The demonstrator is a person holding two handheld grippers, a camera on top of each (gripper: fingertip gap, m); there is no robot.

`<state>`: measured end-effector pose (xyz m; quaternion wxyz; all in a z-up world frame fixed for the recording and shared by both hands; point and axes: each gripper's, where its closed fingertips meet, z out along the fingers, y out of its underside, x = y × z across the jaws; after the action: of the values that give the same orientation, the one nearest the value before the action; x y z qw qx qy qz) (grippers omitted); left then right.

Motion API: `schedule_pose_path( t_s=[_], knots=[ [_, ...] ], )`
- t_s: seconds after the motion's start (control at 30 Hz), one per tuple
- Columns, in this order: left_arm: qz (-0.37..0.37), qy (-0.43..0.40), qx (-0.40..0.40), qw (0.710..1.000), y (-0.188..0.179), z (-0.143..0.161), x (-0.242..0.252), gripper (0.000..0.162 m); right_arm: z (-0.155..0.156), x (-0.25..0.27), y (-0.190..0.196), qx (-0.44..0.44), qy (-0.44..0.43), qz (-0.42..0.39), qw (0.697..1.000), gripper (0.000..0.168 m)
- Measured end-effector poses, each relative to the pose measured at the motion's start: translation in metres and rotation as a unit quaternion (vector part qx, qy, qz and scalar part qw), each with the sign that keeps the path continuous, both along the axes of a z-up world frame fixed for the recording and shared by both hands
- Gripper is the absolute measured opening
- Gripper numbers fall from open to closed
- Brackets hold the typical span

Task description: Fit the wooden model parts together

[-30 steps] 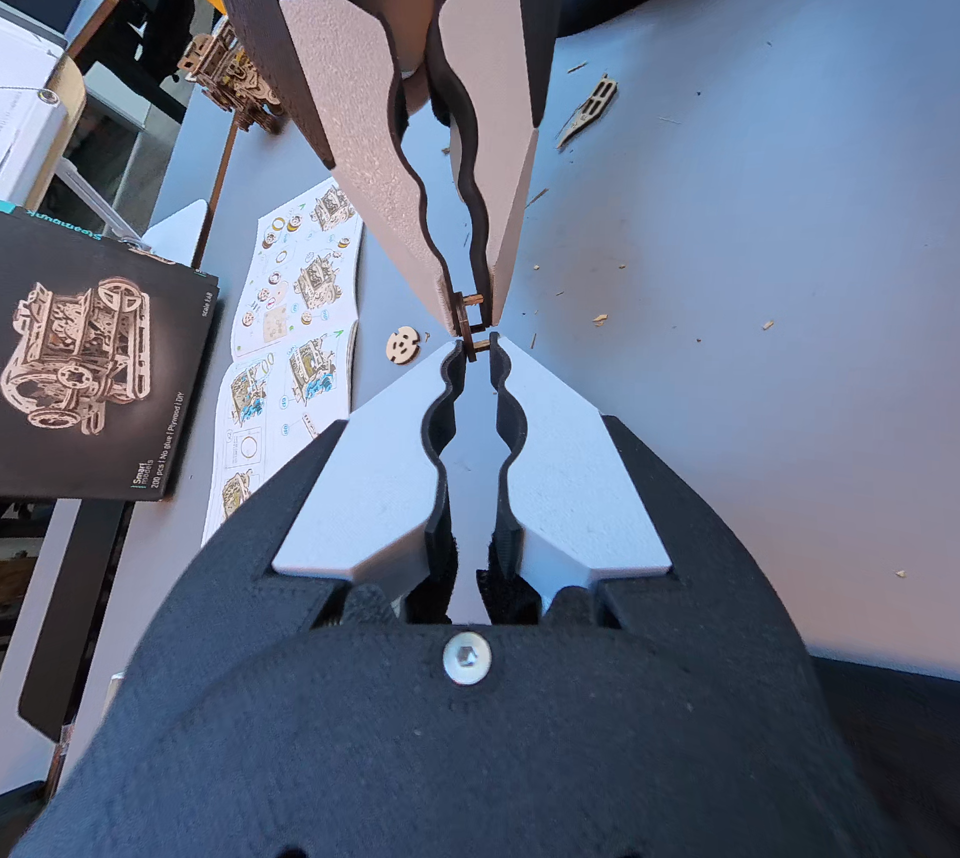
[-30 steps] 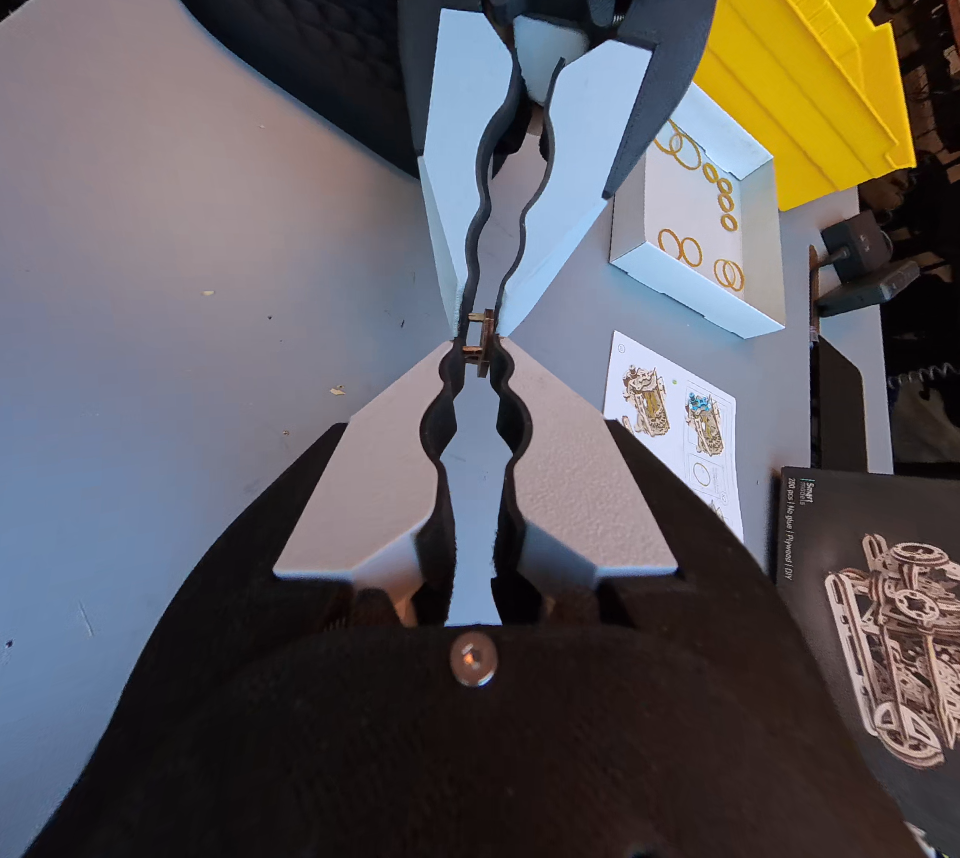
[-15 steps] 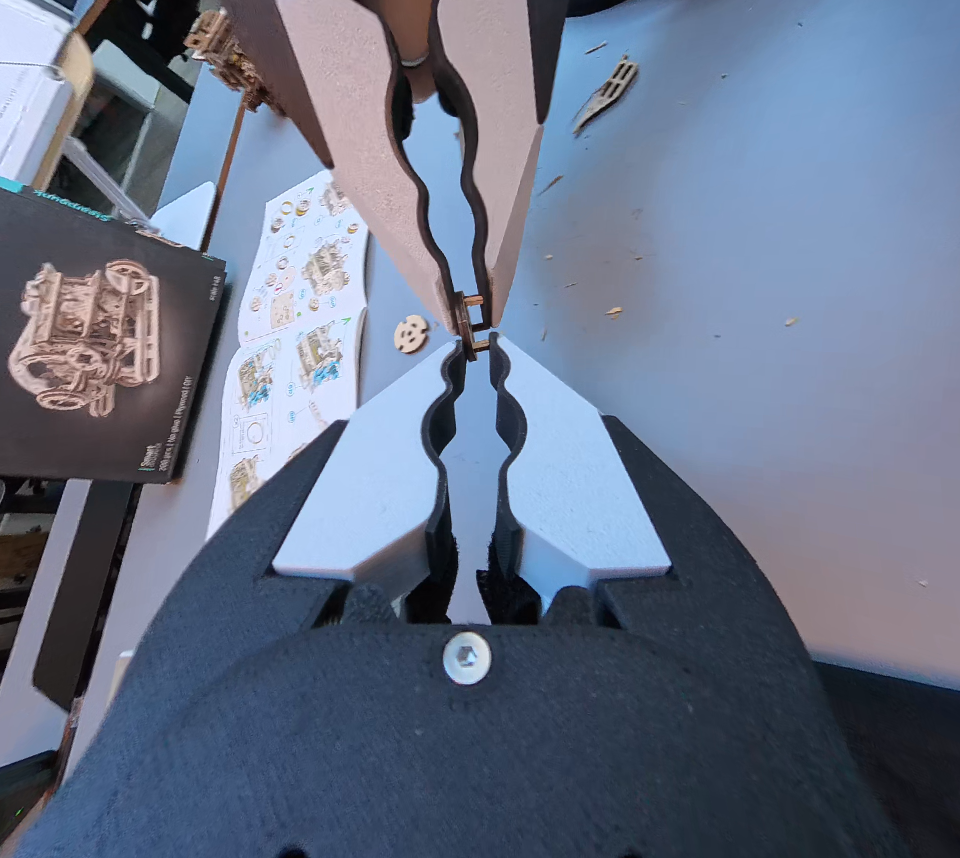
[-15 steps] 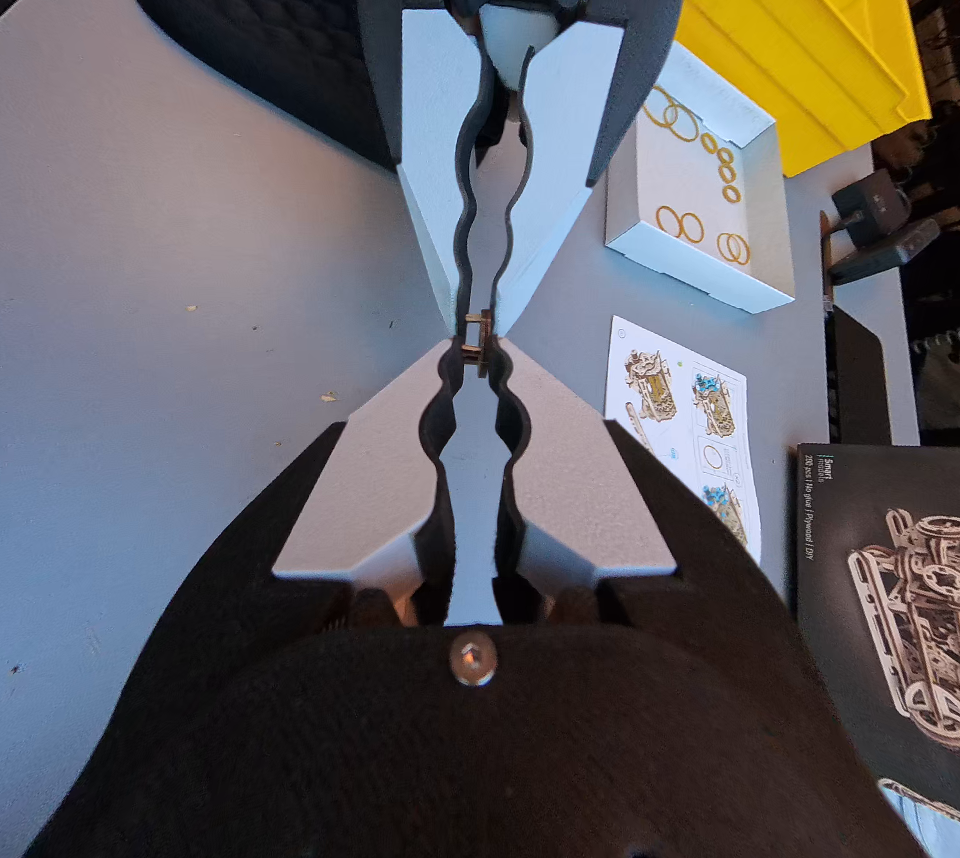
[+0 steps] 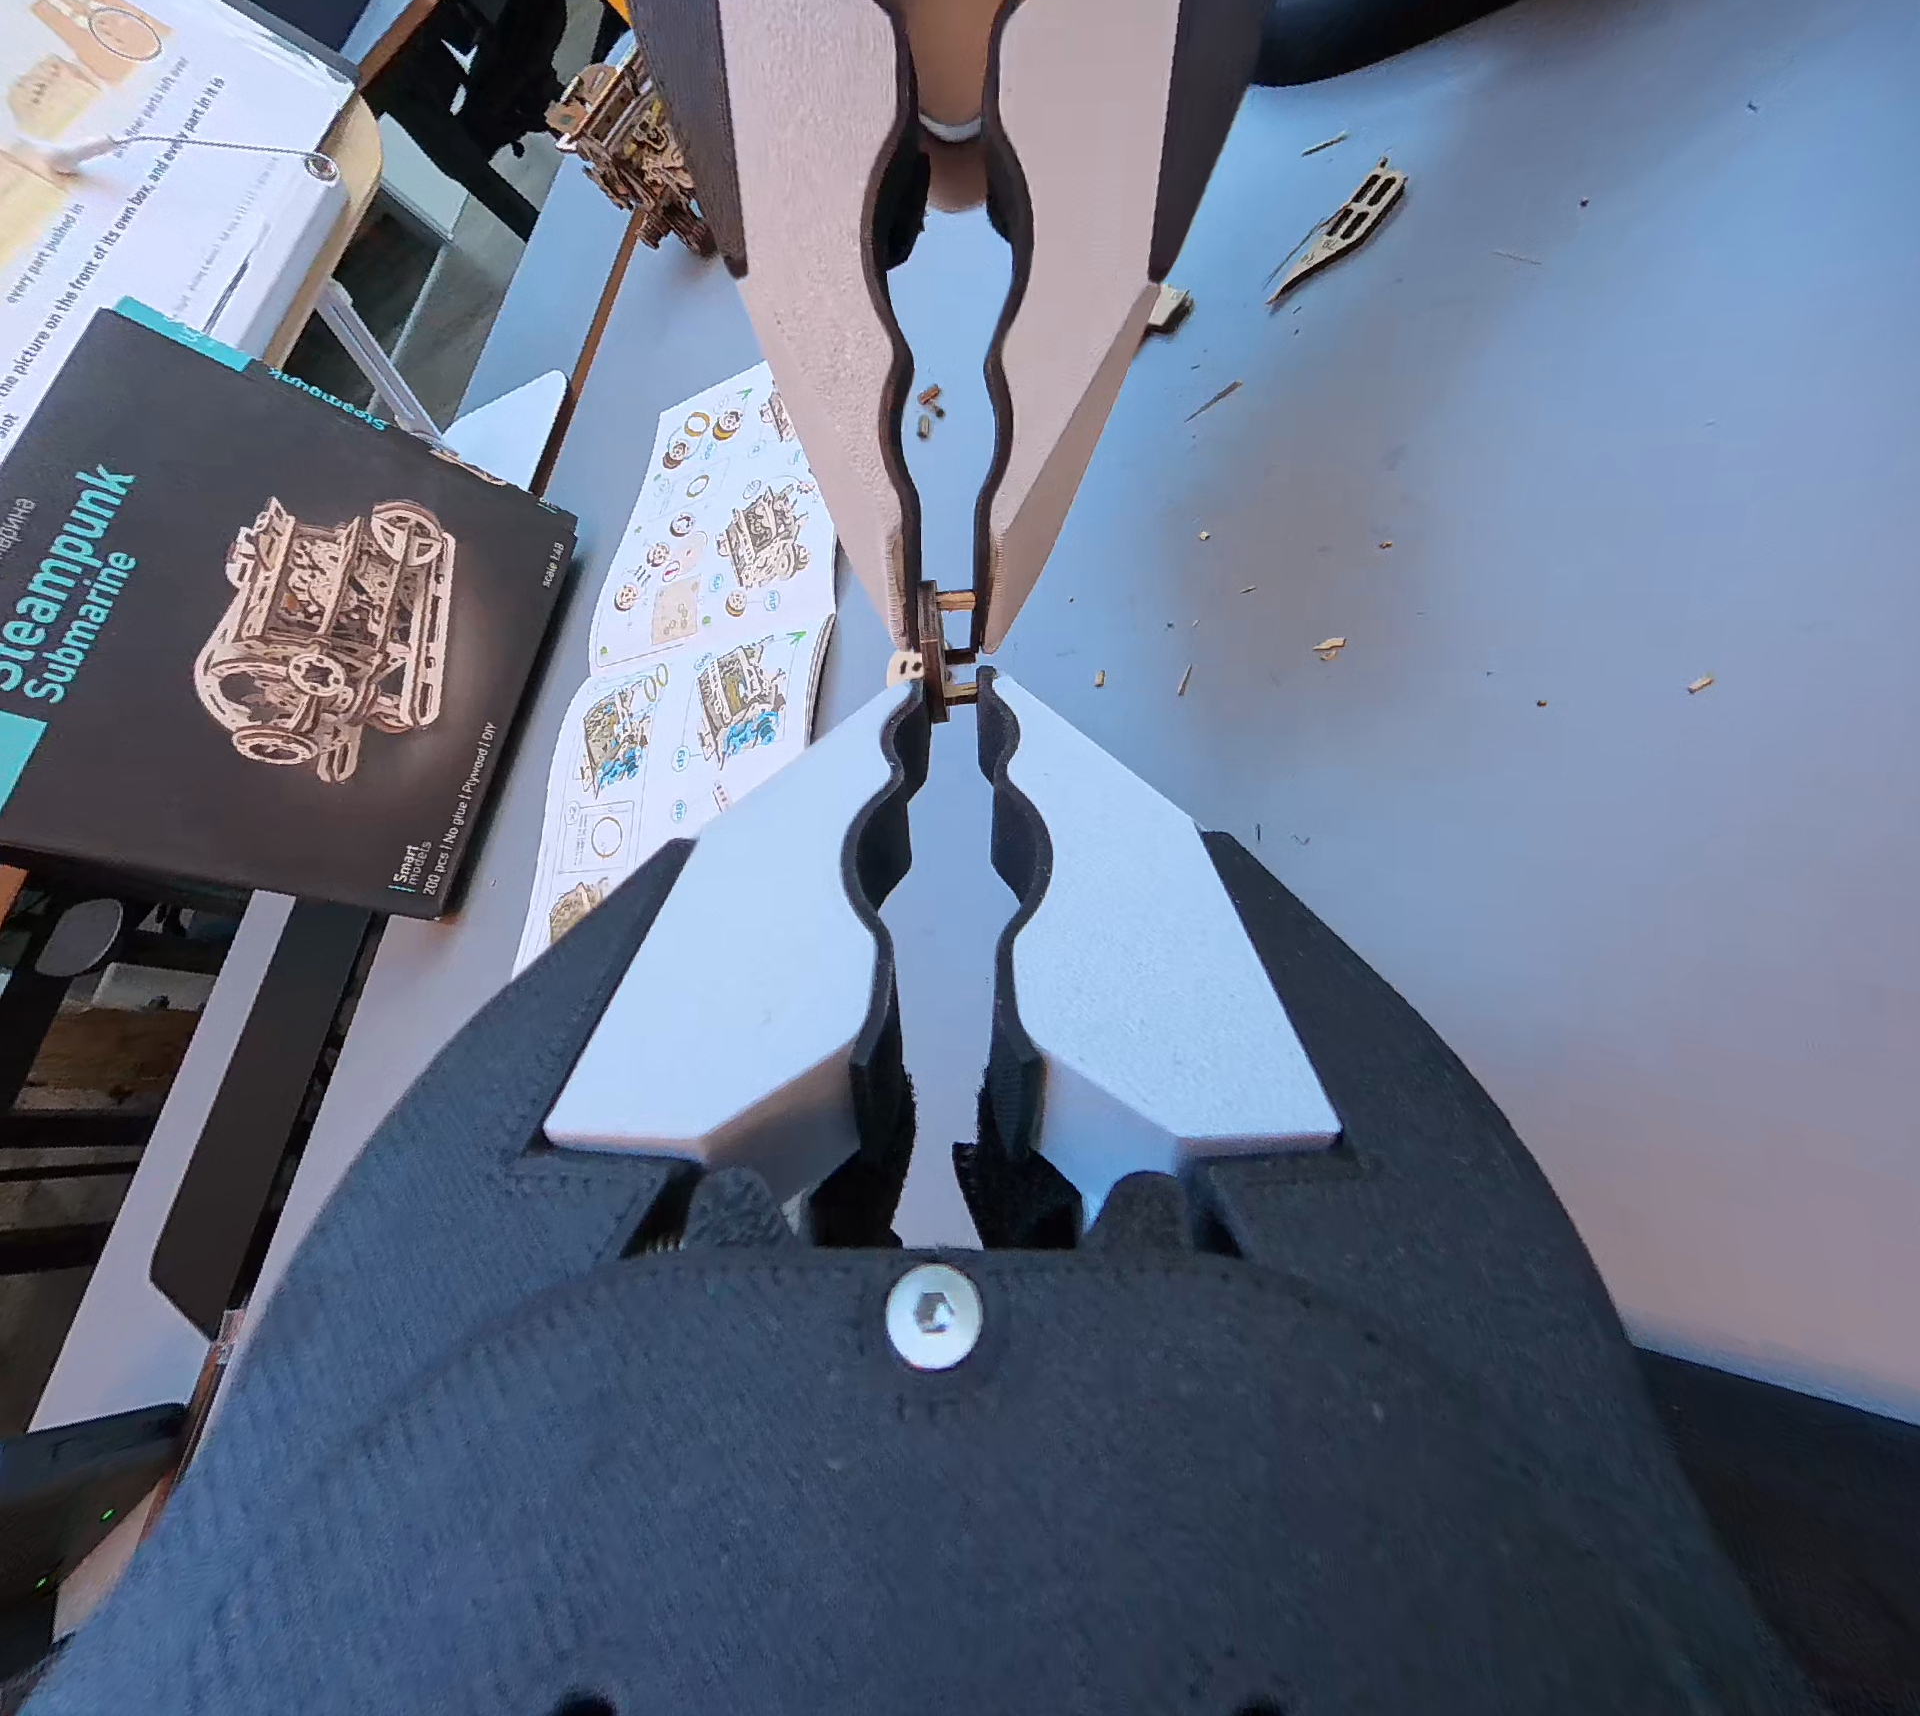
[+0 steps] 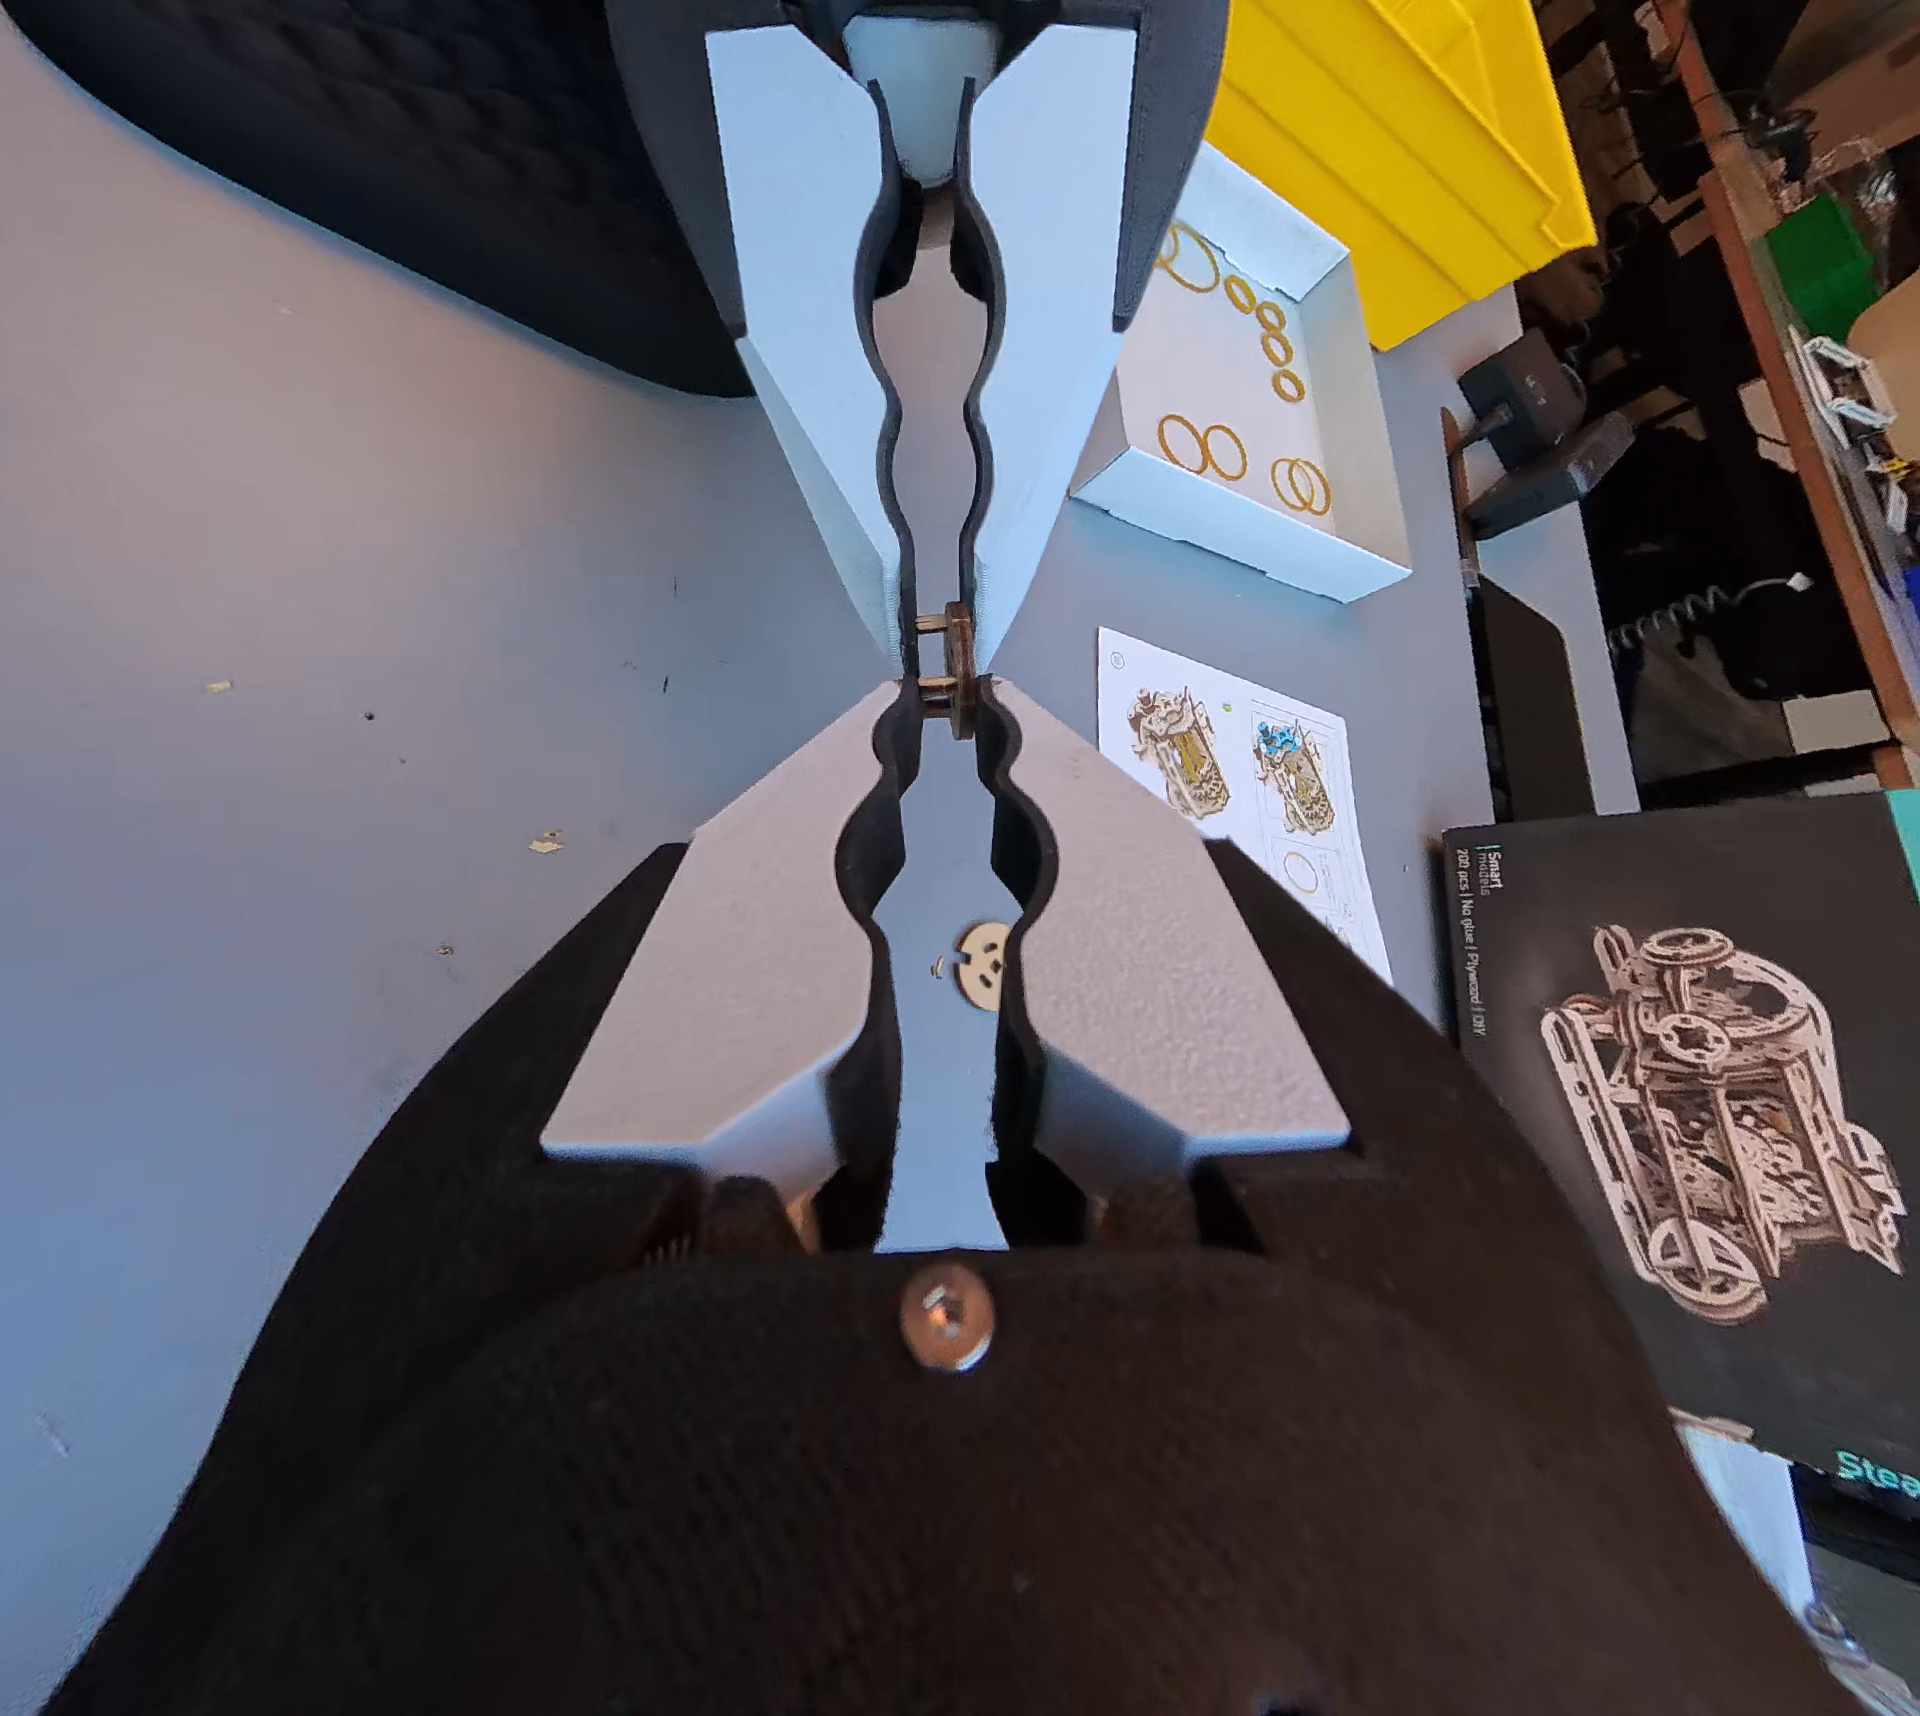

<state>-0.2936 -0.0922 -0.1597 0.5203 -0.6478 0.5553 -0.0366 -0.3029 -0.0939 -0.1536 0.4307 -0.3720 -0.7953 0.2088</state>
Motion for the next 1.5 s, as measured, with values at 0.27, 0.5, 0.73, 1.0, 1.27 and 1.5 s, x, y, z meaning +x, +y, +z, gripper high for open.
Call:
schedule_pose_path(
  t_s=[0.27, 0.5, 0.73, 1.0, 1.27, 1.5],
  knots=[
    [0.0, -0.005, -0.005, 1.0, 0.0, 0.0, 0.0, 0.007, 0.001, 0.001, 0.0, 0.03, -0.004, -0.005, 1.0, 0.008],
    [-0.014, 0.02, -0.019, 1.0, -0.004, -0.012, 0.004, 0.007, -0.013, 0.007, -0.004, 0.022, -0.046, 0.014, 0.999, 0.007],
    [-0.011, 0.017, -0.026, 0.999, -0.004, -0.013, 0.003, 0.007, -0.013, 0.006, -0.002, -0.025, -0.041, 0.007, 0.999, 0.011],
    [-0.004, 0.009, -0.033, 0.999, -0.002, -0.012, 0.001, 0.007, -0.006, 0.004, -0.003, 0.023, -0.015, 0.014, 1.0, 0.012],
    [0.002, -0.007, -0.033, 0.999, -0.002, -0.005, 0.001, 0.007, 0.001, 0.003, -0.004, -0.003, -0.013, 0.003, 1.0, 0.008],
    [0.014, -0.016, -0.04, 0.999, 0.002, -0.004, -0.005, 0.007, 0.002, -0.003, 0.0, -0.02, 0.011, -0.014, 1.0, 0.008]
  ],
)
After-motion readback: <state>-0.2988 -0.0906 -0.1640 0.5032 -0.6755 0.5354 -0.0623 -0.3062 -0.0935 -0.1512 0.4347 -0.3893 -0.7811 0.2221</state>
